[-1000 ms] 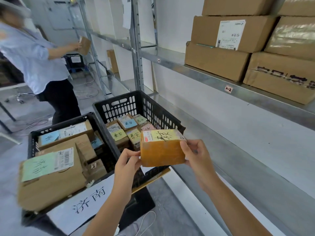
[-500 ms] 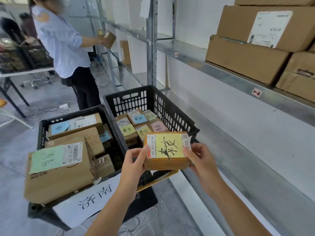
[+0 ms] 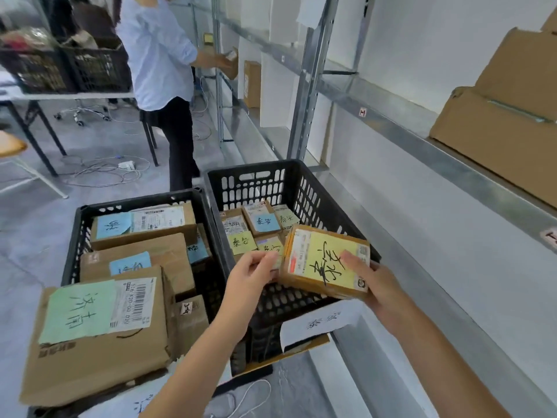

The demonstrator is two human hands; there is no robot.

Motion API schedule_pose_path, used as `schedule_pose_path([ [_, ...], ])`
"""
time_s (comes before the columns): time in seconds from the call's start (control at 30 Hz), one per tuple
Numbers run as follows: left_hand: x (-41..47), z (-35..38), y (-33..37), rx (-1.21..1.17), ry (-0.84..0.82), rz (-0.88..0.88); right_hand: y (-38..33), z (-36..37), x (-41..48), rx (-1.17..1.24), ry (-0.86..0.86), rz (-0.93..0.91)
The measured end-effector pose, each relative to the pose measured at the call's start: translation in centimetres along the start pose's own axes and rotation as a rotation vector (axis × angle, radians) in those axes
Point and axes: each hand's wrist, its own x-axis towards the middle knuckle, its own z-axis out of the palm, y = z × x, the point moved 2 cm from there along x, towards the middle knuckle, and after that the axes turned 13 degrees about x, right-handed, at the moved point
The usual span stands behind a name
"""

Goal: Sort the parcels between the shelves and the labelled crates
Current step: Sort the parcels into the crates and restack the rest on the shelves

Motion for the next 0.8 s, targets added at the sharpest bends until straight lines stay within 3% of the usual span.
schedule_pose_path([
  [0.23,5.1,-4.2,0.0,-0.051,0.174,-0.007,-1.3,0.4,8.1,-0.052,0.038,0.050],
  [0.47,8.5,-3.8,-1.0,-0.026,0.247,-0.056,3.3,1.7,13.8,-0.251,-0.092,0.317],
  [0.67,11.4,-3.1,-0.6,-0.047,0.350,-0.083,7.1,3.4,17.0,-0.305,-0.258,0.654],
  [0.8,12.7,-2.9,-0.4,-0.058,0.384,-0.109,9.8,4.4,17.3,-0.361,-0.336,0.749],
])
